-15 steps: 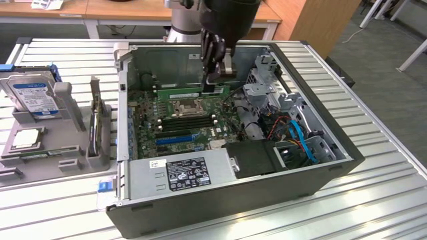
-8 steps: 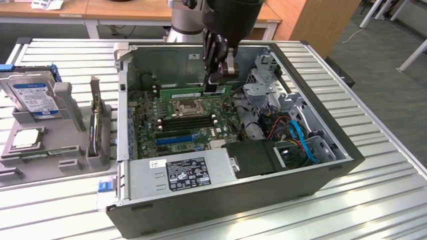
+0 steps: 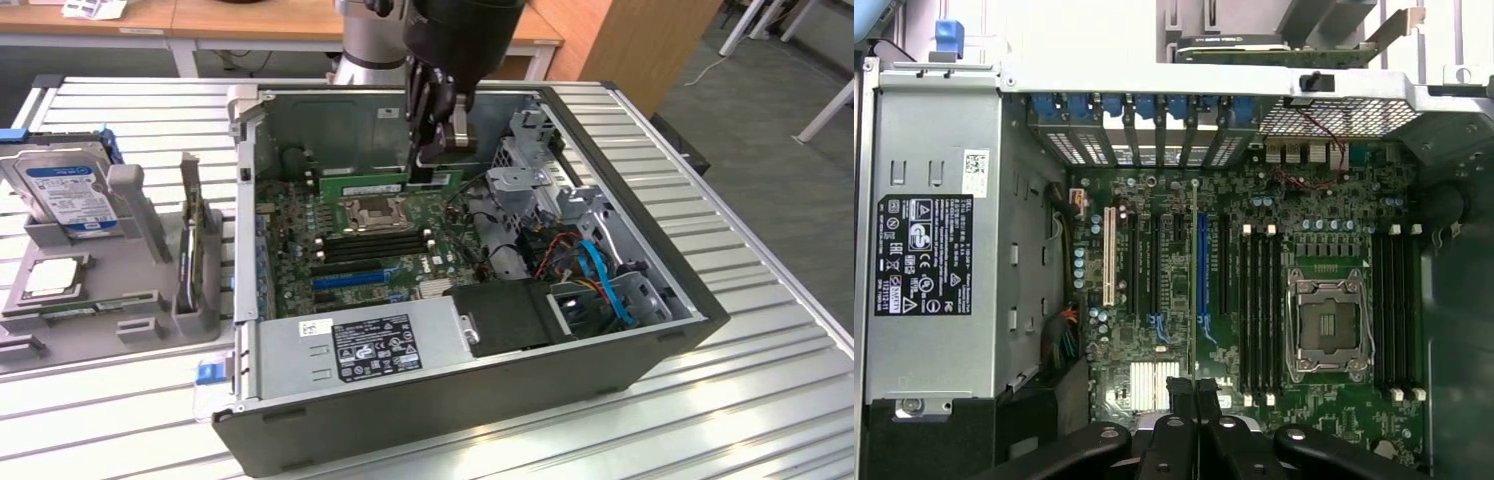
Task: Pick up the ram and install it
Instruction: 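Pick up the ram and move it above insertion slot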
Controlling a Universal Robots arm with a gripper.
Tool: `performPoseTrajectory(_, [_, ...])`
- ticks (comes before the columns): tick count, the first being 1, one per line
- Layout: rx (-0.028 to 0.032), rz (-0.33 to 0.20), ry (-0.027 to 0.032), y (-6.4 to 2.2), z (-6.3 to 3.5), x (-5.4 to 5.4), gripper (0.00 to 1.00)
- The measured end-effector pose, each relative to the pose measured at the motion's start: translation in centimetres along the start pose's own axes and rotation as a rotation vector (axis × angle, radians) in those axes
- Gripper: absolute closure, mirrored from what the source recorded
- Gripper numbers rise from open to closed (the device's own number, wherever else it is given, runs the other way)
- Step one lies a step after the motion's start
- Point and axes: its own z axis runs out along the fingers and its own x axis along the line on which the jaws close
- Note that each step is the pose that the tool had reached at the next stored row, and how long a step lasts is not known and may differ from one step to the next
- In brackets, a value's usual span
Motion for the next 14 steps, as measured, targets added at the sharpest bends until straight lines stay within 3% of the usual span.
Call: performPoseTrajectory(14, [-0.0001, 0.000, -0.0010, 0.02, 0.15, -1.6, 0.88])
